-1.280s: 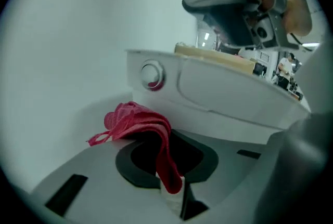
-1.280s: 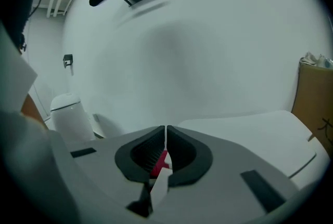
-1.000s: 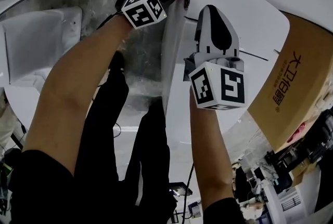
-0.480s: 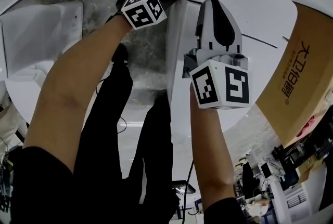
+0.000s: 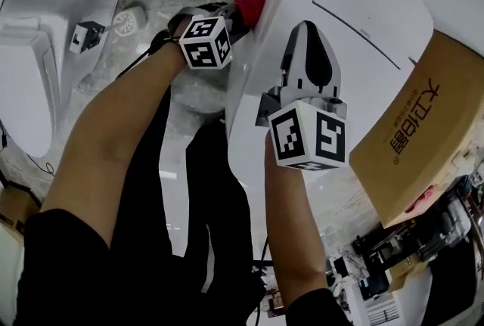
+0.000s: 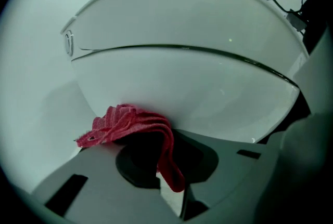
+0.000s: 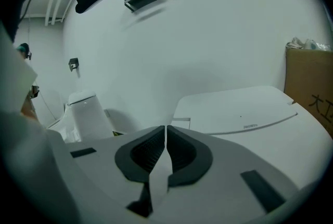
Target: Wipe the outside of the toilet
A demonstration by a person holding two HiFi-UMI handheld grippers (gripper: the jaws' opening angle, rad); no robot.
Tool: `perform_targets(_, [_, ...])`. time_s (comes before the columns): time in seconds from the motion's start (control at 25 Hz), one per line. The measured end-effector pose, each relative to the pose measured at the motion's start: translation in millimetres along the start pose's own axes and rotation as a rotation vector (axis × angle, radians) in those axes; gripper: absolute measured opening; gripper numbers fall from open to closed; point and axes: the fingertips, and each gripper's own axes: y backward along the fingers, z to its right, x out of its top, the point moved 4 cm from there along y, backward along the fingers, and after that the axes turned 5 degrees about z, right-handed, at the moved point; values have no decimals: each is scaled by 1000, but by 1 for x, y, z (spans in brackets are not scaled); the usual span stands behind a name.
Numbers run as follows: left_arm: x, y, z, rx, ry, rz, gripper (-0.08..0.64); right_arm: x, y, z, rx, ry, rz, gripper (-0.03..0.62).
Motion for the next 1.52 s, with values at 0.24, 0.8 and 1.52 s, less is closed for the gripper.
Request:
perform_targets(0.24, [-11, -1, 60, 106, 68, -12, 57, -10, 39, -10, 162, 64, -8, 37])
perform_targets(0.8, [-24, 21, 190, 34, 46, -70, 55, -52, 97, -44, 239, 65, -36, 37])
perform_targets(1.52, [-23, 41, 356, -273, 95, -93, 57, -33, 103, -35, 240, 65, -20, 37])
